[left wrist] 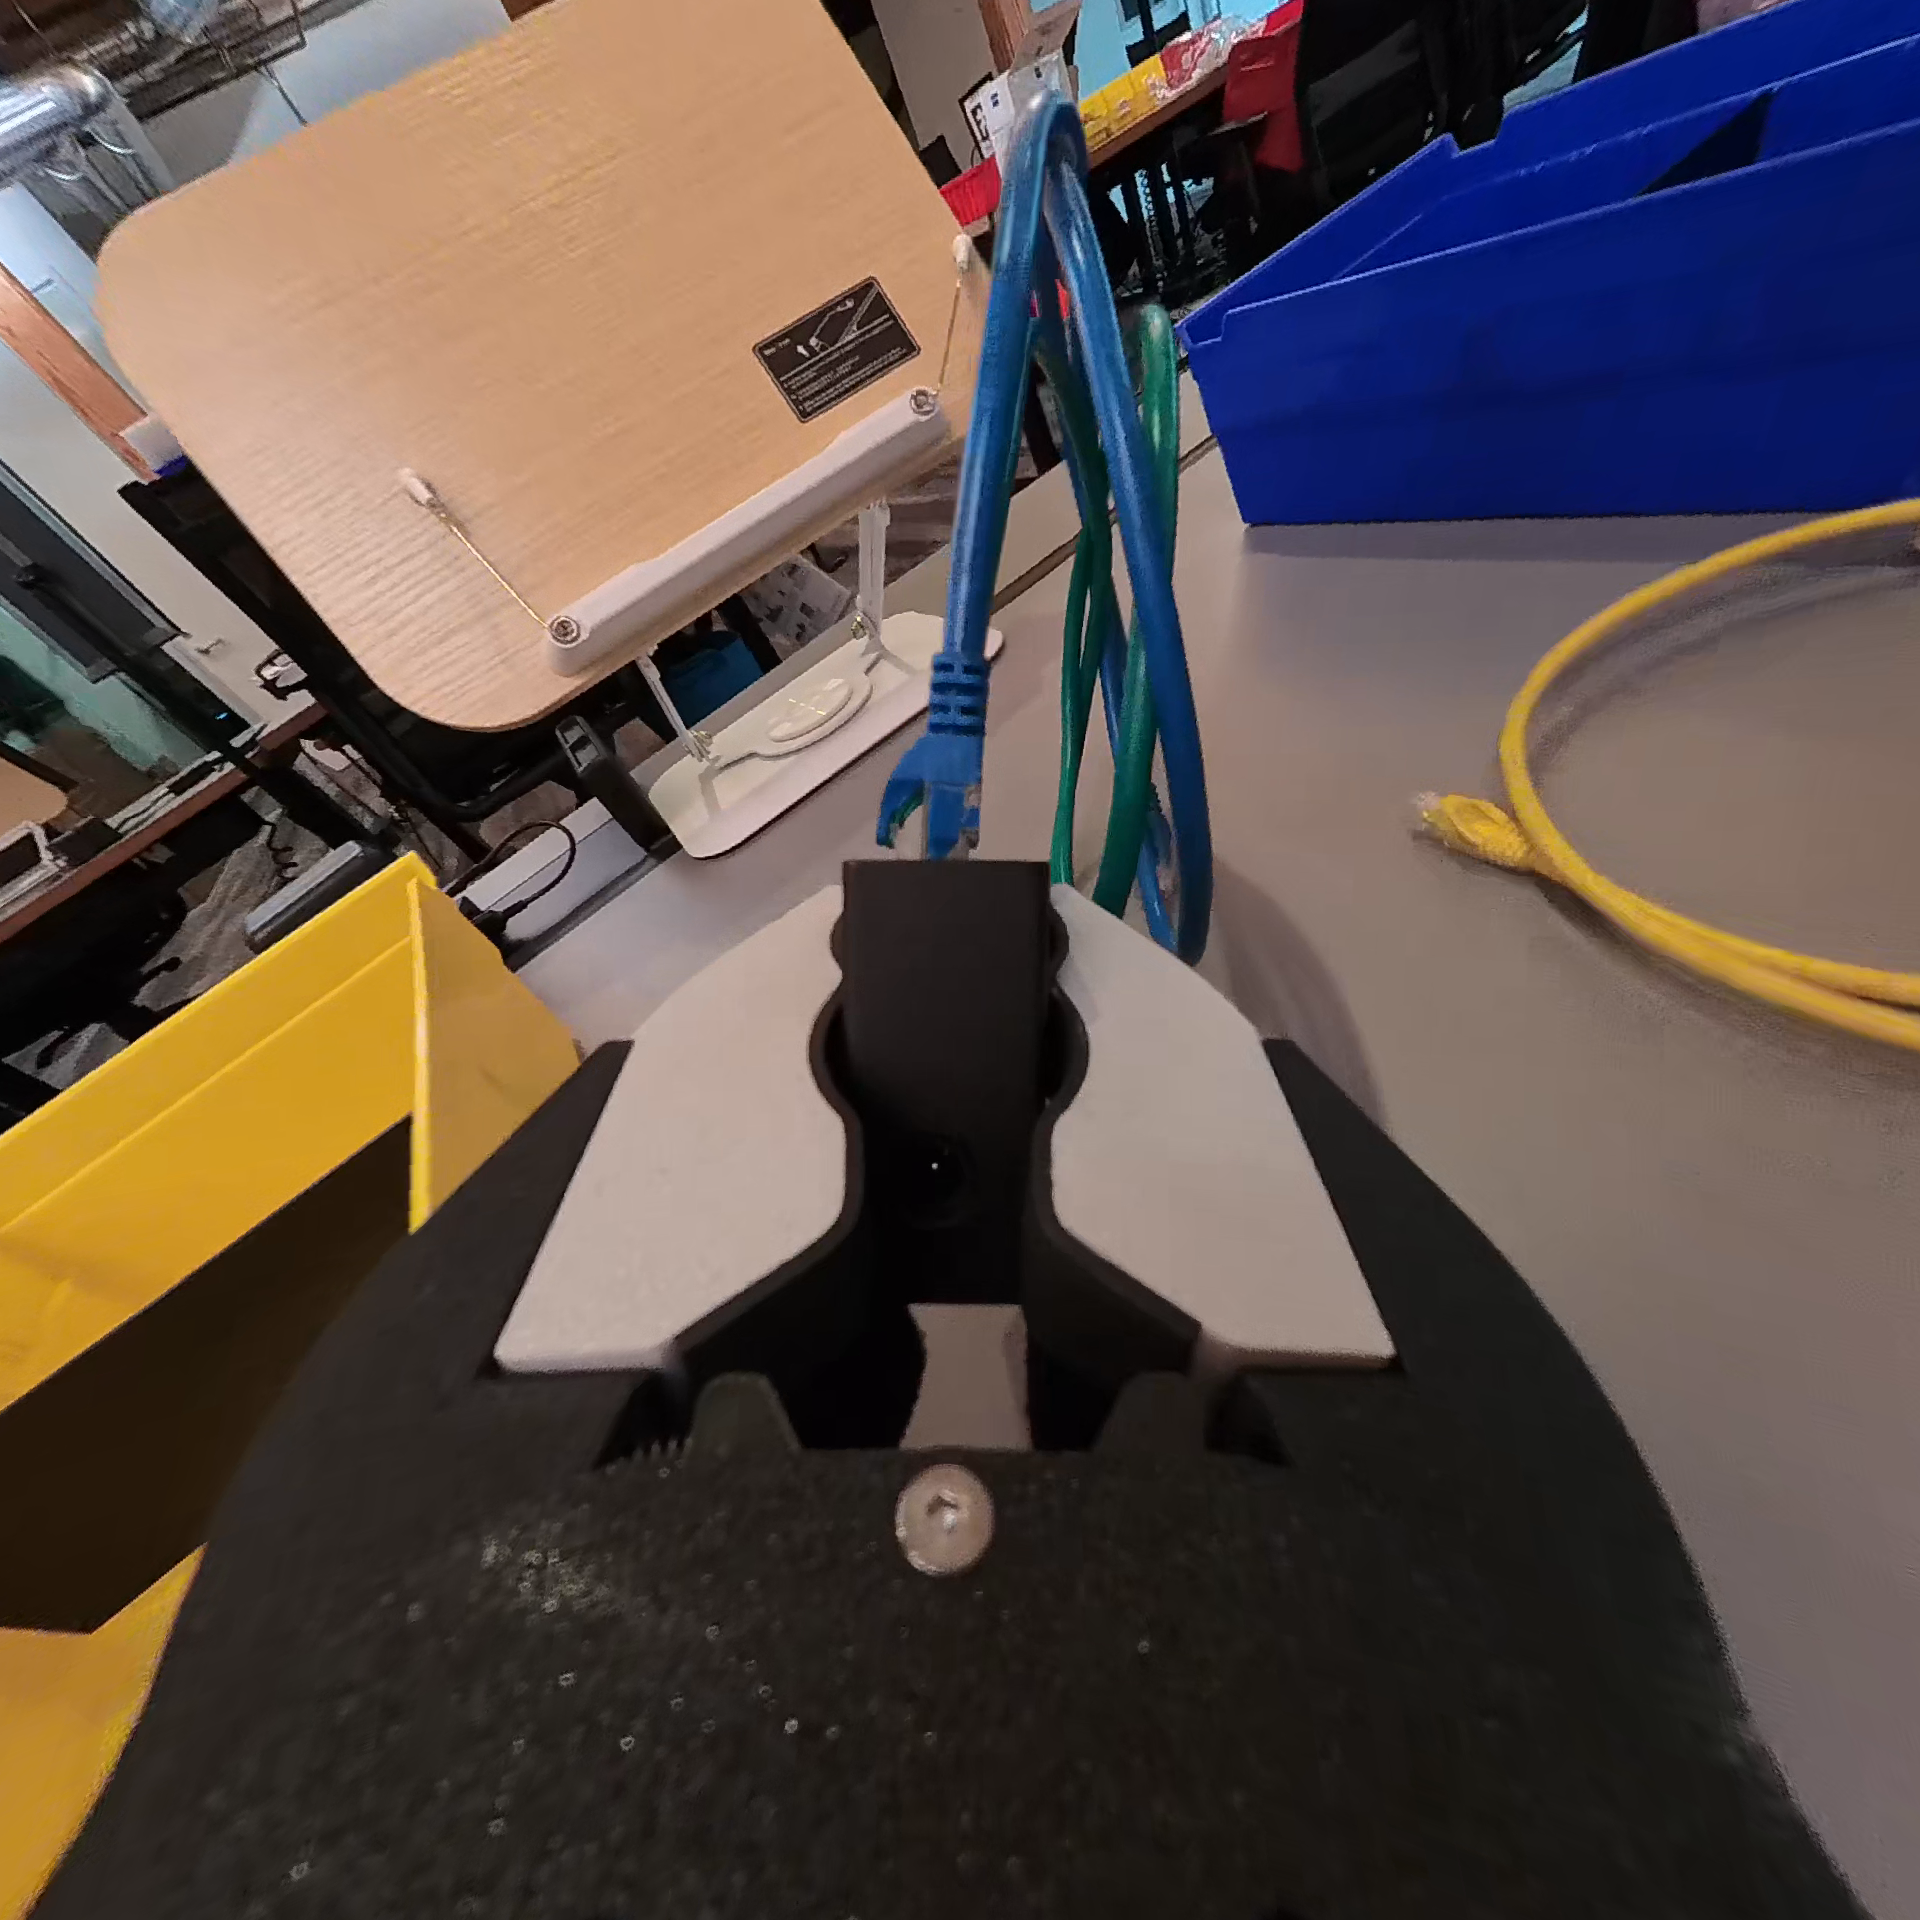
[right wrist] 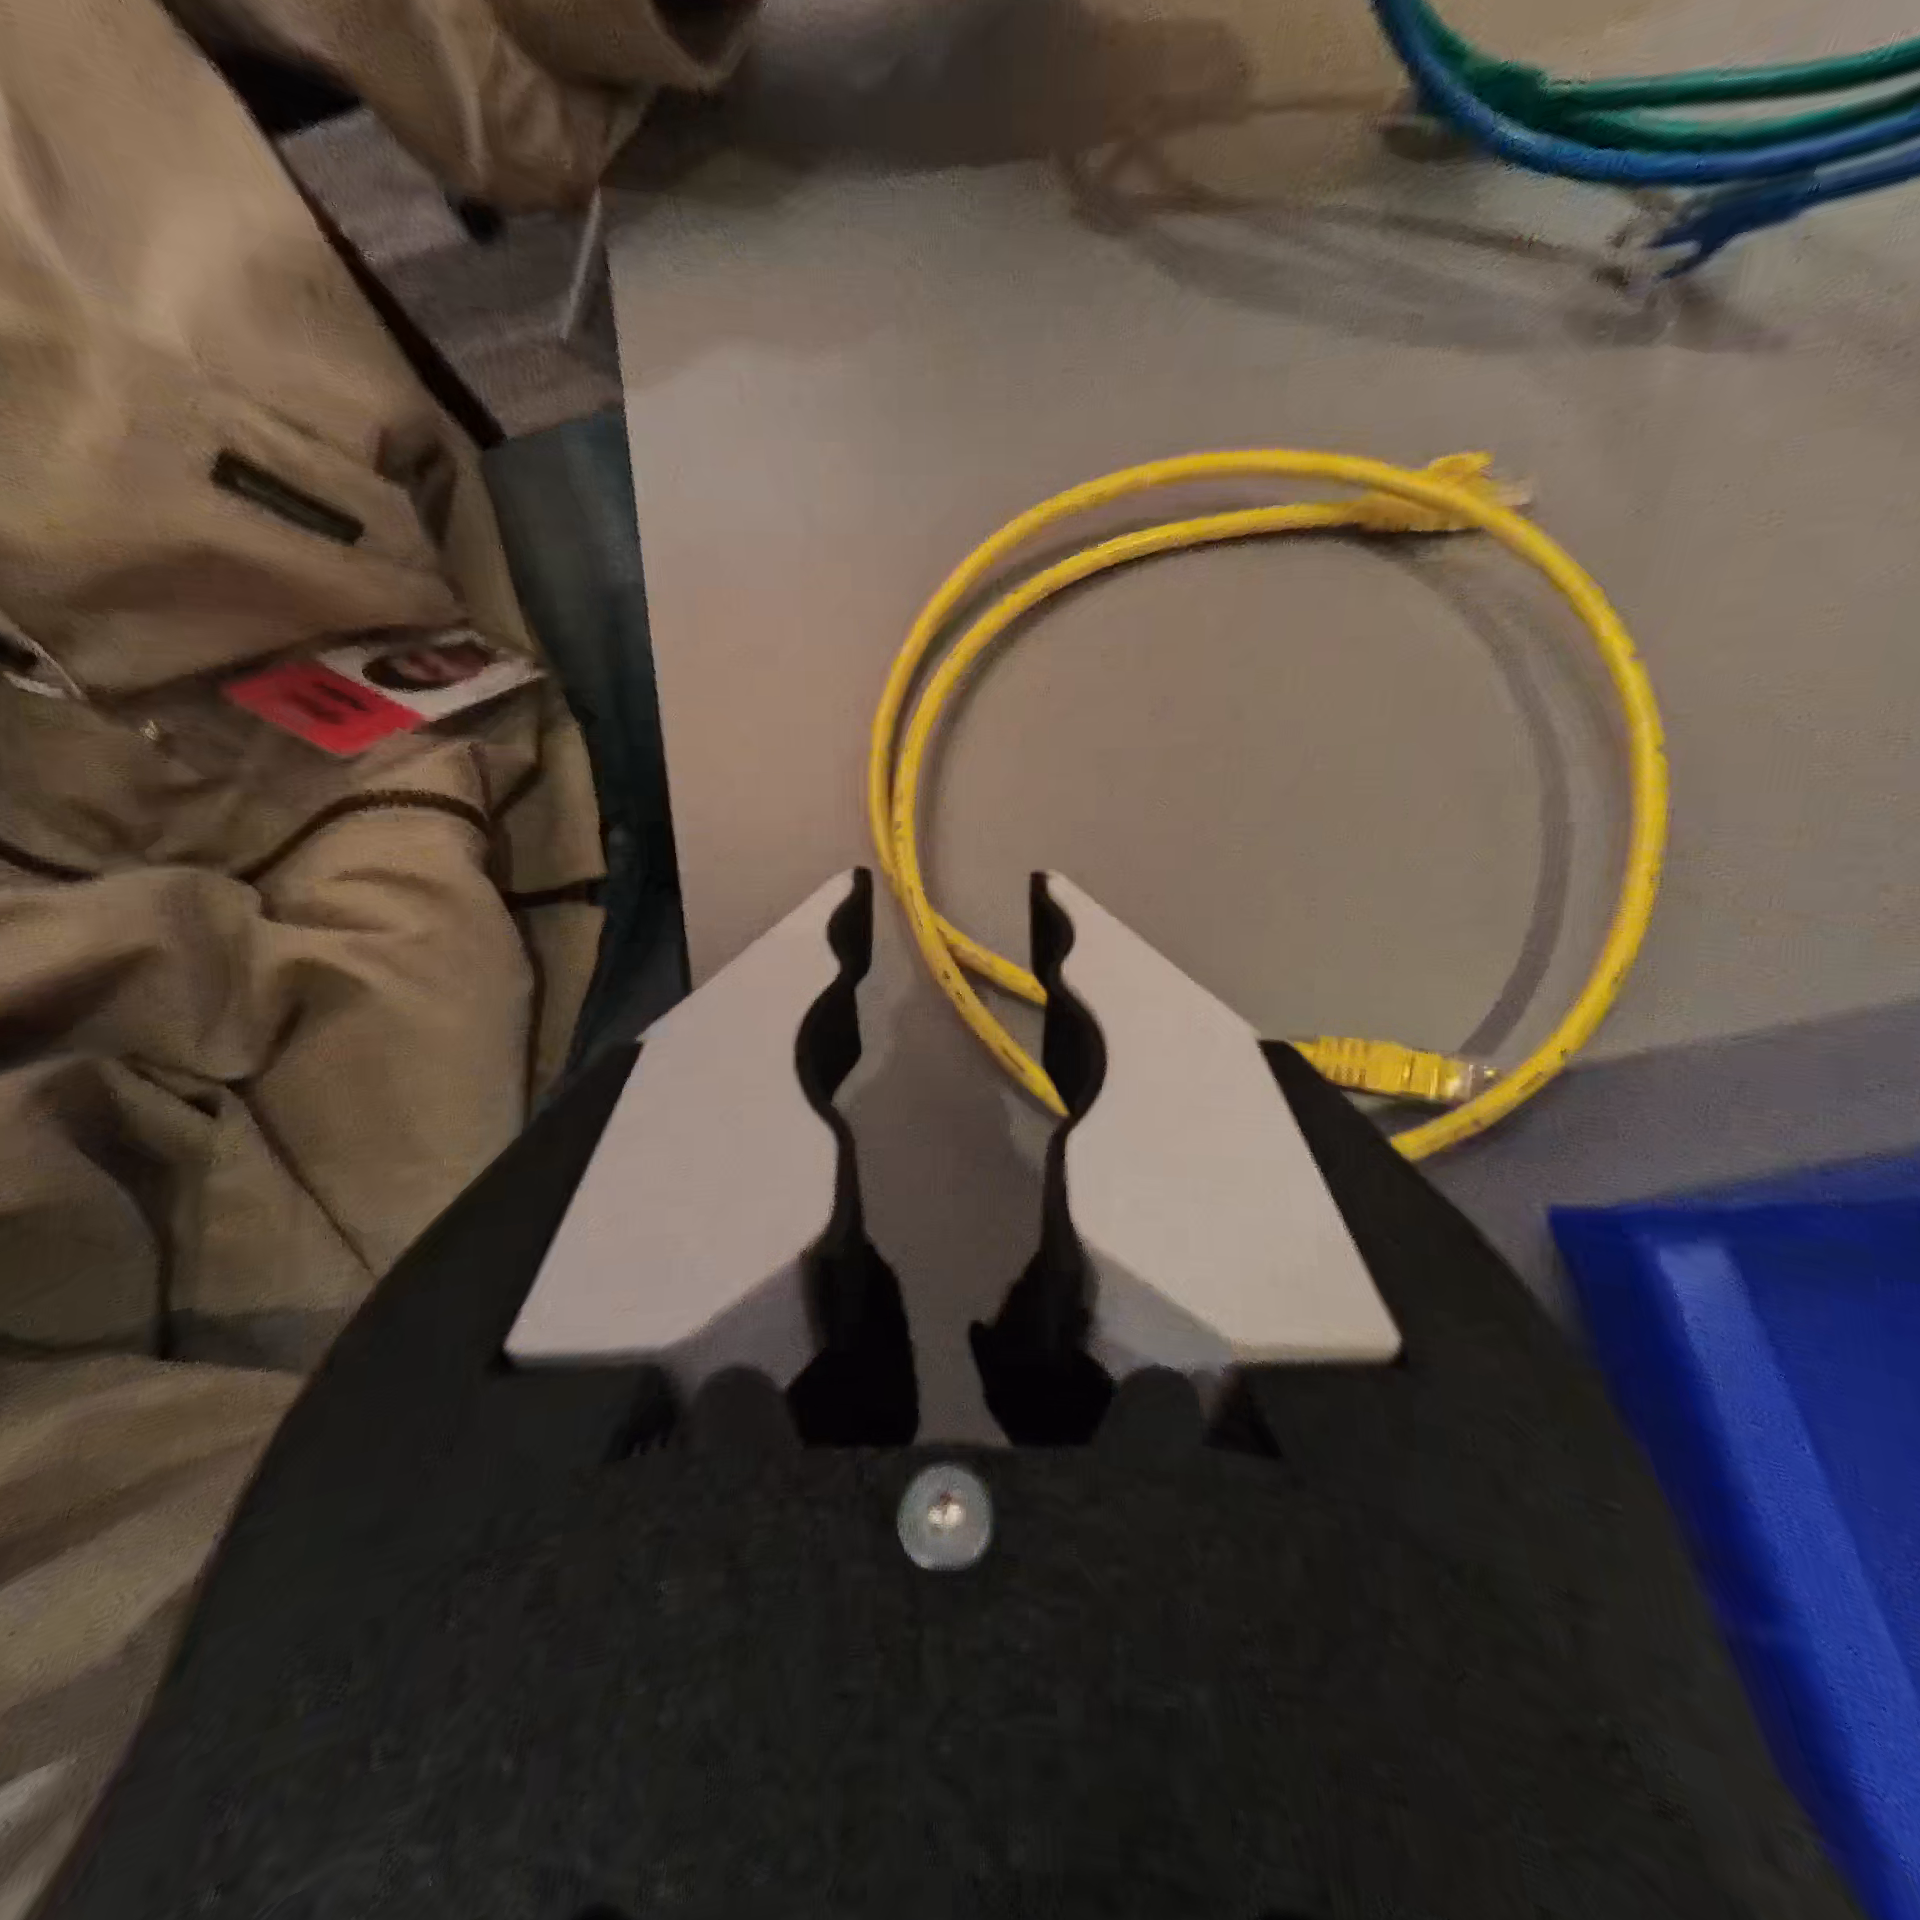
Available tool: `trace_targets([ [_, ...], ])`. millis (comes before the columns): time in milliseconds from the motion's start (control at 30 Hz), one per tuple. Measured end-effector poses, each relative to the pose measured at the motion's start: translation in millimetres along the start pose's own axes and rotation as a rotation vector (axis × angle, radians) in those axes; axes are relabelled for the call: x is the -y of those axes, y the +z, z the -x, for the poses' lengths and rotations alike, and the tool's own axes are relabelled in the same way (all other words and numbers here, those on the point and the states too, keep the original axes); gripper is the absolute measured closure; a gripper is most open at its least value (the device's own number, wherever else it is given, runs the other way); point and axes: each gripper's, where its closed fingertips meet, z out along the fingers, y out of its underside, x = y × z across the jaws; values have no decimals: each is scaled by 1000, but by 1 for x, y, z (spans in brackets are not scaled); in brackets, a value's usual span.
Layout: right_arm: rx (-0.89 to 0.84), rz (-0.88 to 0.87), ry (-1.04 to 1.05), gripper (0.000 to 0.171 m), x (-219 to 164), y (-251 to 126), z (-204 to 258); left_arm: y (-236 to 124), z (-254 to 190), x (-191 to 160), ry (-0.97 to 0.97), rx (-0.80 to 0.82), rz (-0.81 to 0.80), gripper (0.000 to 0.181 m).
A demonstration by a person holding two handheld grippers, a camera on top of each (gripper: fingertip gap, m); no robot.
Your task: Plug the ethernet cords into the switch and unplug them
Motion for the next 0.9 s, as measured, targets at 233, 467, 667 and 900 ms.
trace_targets([
  [233, -255, -255, 267, 135, 73, 42, -28, 1, -6, 1, 23, -12, 2, 152],
  [467, -590, -71, 353, 147, 49, 99, -69, -1, -7, 1, 9, -26, -1, 152],
  [667, -565, 3, 299, 157, 51, 119, -71, 2, -12, 1, -3, -48, 1, 152],
  [900, -355, 98, 18, 165, 57, 129, -31, 1, -14, 2, 7, -52, 3, 152],
])
